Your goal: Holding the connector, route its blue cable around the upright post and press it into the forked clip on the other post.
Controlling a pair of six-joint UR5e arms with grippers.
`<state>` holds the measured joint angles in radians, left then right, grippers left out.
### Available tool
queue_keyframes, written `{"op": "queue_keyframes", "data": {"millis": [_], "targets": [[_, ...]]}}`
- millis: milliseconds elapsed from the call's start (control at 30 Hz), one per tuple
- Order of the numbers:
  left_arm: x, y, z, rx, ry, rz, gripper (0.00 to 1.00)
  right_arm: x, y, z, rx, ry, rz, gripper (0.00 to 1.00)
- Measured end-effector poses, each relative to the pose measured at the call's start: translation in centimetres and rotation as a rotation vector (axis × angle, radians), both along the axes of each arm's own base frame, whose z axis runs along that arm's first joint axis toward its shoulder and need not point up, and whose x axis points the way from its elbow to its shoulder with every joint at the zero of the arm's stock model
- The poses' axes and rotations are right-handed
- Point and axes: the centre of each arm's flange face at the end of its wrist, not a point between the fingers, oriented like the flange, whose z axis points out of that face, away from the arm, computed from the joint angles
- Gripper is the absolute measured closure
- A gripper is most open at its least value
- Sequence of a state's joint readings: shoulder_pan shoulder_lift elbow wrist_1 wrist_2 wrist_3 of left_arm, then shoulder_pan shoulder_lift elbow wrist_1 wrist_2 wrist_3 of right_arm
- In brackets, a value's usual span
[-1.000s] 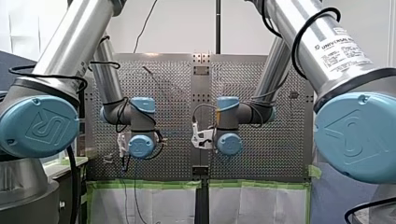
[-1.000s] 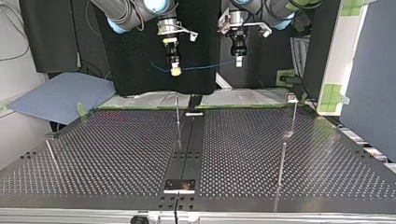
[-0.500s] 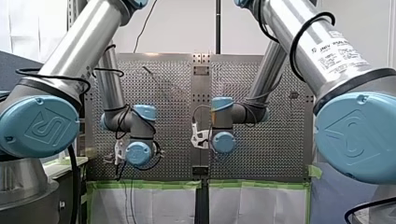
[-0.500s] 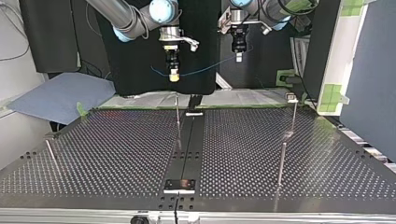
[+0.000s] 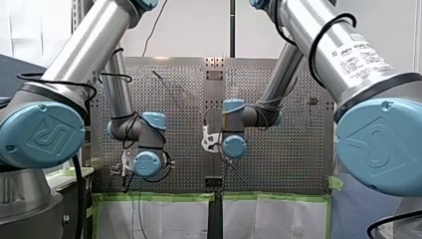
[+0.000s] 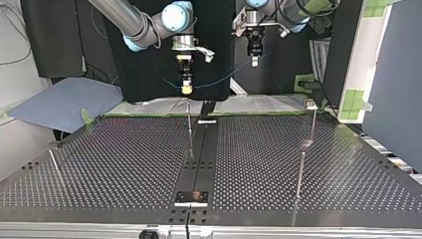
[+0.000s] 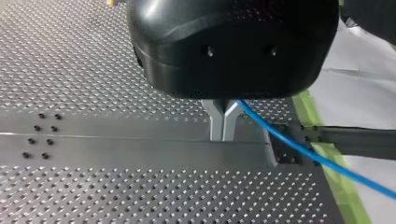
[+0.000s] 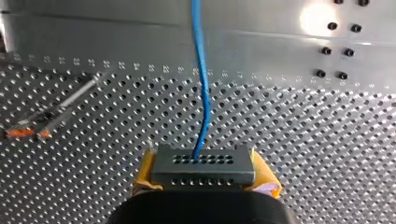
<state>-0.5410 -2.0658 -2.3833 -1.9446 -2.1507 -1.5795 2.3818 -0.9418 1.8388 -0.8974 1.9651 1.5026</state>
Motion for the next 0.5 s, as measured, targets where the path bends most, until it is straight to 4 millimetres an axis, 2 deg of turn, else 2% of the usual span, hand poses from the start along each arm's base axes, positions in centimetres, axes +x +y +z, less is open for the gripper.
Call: {"op": "queue_keyframes", "data": {"millis": [100, 233, 367, 500], "targets": [[0.9, -0.5, 1.1, -0.031, -0.026, 0.001, 1.0, 0.9, -0.2, 0.8, -0.005, -0.032, -0.007, 1.0], [1.9, -0.6, 2.6, -0.07, -0.047, 0.016, 1.0, 1.9, -0.4, 3.4, -0.036, -0.089, 0.006, 1.0], [2.8, 0.1, 3.9, -0.077, -0.054, 0.046, 1.0, 2.8, -0.6, 6.5, -0.075, -0.134, 0.04, 1.0], [3.6, 1.2, 5.2, -0.081, -0.058, 0.074, 1.0, 3.2, -0.6, 8.1, -0.094, -0.153, 0.056, 1.0]]}}
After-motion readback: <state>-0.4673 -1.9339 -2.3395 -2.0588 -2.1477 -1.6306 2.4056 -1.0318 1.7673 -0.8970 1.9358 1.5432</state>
